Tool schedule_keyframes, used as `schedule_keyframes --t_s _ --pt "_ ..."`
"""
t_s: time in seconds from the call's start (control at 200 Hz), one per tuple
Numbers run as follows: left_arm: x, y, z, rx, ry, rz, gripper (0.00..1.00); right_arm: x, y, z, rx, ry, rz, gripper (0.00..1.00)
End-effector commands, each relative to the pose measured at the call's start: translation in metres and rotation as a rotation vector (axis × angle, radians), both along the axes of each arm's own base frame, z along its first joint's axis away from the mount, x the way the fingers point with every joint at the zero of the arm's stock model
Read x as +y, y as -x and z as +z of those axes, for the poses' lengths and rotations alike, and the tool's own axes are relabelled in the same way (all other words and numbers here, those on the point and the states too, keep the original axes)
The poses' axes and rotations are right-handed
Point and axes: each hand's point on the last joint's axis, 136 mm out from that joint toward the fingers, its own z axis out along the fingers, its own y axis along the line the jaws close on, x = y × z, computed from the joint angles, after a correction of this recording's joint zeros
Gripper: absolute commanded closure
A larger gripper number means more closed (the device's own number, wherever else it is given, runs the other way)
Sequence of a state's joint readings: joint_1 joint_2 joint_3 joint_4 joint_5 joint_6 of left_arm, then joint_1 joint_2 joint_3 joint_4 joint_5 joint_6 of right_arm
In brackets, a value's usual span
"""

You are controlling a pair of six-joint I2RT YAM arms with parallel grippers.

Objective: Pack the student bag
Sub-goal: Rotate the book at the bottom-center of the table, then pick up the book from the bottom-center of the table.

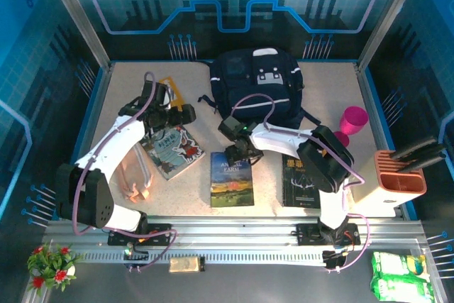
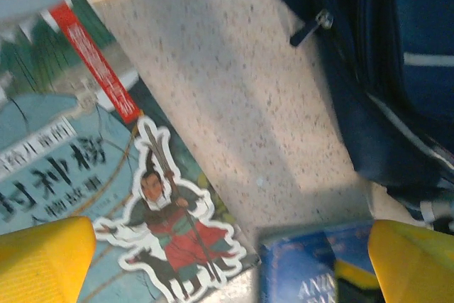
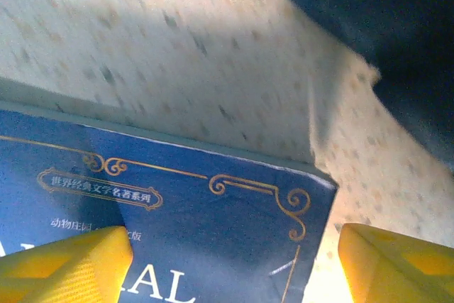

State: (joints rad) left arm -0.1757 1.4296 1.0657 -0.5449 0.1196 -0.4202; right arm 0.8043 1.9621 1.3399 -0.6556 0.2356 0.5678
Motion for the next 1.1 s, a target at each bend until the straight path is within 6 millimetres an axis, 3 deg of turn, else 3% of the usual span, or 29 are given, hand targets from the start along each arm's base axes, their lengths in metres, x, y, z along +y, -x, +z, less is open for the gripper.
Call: schedule_keyframes --t_s 0.0,0.145,0.29,0.45,0.635,0.82,1.096 --pt "-0.011 0.021 -0.015 0.104 0.109 0.028 0.01 0.008 -0.017 -0.011 -0.024 -0.003 -0.02 0.23" --pt "-0.026 0.044 -0.03 0.19 0.182 0.049 0.03 0.014 -0.021 0.021 -0.054 -0.089 -0.038 0.23" --pt "-0.049 0.069 -0.044 0.251 0.237 0.073 0.05 0.0 -0.004 0.043 -0.062 -0.186 -0.059 0.23" --pt "-0.076 0.089 -0.053 0.286 0.316 0.06 0.07 -0.023 0.021 0.033 0.006 -0.267 -0.134 0.29" --pt "-0.097 0.103 -0.07 0.299 0.379 0.047 0.13 -0.029 0.026 0.018 0.074 -0.297 -0.147 0.39" --pt "-0.098 0.113 -0.079 0.32 0.338 0.022 0.16 -0.026 0.024 0.007 0.117 -0.304 -0.161 0.45" --pt "-0.113 0.114 -0.095 0.357 0.354 -0.024 0.34 -0.032 0.03 -0.008 0.182 -0.272 -0.172 0.55"
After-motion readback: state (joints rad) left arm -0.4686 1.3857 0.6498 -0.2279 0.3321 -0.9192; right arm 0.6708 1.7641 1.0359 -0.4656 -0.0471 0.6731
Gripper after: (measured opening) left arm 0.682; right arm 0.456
